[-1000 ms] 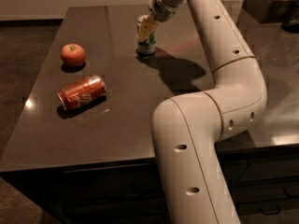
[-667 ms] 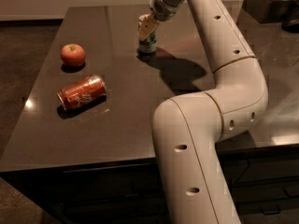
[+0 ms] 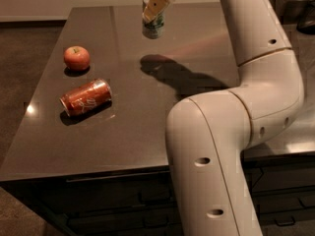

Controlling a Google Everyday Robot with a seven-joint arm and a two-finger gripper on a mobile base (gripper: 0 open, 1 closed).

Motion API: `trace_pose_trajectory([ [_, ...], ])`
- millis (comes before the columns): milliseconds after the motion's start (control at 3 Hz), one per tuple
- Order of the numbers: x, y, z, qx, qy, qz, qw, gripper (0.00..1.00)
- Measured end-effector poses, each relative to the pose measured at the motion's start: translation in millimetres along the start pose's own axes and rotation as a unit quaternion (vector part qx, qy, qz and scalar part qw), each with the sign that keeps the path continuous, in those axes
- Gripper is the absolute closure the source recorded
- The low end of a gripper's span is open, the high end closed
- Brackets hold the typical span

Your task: Pick 7up can

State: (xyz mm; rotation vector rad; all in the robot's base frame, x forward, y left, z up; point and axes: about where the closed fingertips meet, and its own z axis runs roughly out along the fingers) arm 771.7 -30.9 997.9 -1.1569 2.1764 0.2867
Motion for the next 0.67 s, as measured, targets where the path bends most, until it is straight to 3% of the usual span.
trace_pose_trajectory([
  [667, -0.7, 16.4, -40.9, -0.015, -0.01, -0.06, 0.998, 1.0],
])
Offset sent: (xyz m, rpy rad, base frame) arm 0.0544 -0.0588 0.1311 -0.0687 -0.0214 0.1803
